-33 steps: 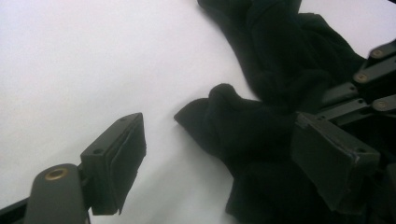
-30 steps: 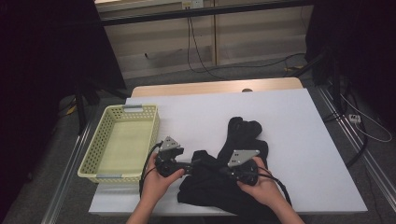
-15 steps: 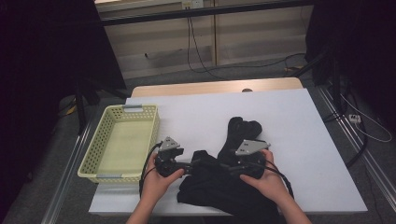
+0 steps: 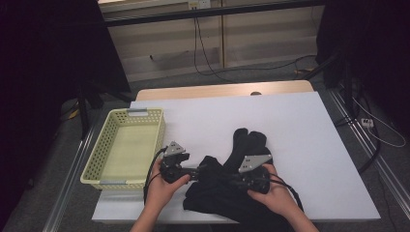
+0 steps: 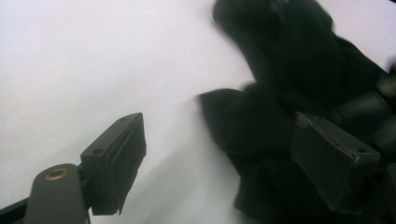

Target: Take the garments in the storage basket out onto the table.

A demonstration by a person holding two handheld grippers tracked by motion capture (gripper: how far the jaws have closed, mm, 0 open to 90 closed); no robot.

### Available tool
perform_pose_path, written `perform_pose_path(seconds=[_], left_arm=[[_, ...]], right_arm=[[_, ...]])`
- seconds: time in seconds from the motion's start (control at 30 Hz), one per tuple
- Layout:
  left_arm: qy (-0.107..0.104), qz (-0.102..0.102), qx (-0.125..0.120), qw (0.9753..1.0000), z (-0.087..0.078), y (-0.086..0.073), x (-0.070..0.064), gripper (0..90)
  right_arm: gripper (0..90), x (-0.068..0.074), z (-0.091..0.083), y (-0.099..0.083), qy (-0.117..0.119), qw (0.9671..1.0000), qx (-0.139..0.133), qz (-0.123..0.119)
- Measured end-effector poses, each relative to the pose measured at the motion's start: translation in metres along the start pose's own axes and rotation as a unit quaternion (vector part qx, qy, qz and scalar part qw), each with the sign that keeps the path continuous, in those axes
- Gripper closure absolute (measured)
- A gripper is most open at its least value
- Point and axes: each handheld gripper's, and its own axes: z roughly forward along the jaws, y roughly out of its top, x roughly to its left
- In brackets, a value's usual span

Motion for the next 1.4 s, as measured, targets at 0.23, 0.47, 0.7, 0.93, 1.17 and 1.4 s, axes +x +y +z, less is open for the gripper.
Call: perform_pose_path(seconds=[0.23,0.47,0.7,0.93,1.17,1.4], left_arm=[[-0.003,0.003,0.002,1.0,0.001,0.0,0.0,18.9],[-0.008,0.003,0.008,0.9999,0.008,0.004,0.001,18.9],[-0.019,0.013,0.011,0.9997,0.021,0.016,-0.001,18.9],[-0.026,0.01,0.013,0.9995,0.032,0.024,0.004,21.4],[-0.028,0.014,0.017,0.9994,0.043,0.031,0.006,22.5],[-0.035,0.014,0.024,0.999,0.073,0.045,0.006,25.2]], right_arm=[[54.5,0.019,-0.009,0.001,0.083,0.9965,-0.013,0.0],[43.4,-0.027,-0.05,0.004,-0.009,0.9931,-0.092,0.072],[46.4,-0.082,-0.049,0.007,-0.141,0.982,-0.071,0.104],[58.5,-0.12,-0.023,0.015,-0.184,0.974,-0.031,0.128],[84.4,-0.111,-0.005,0.012,-0.133,0.9854,0.006,0.106],[86.2,-0.125,-0.066,0.0,-0.252,0.9522,-0.08,0.153]])
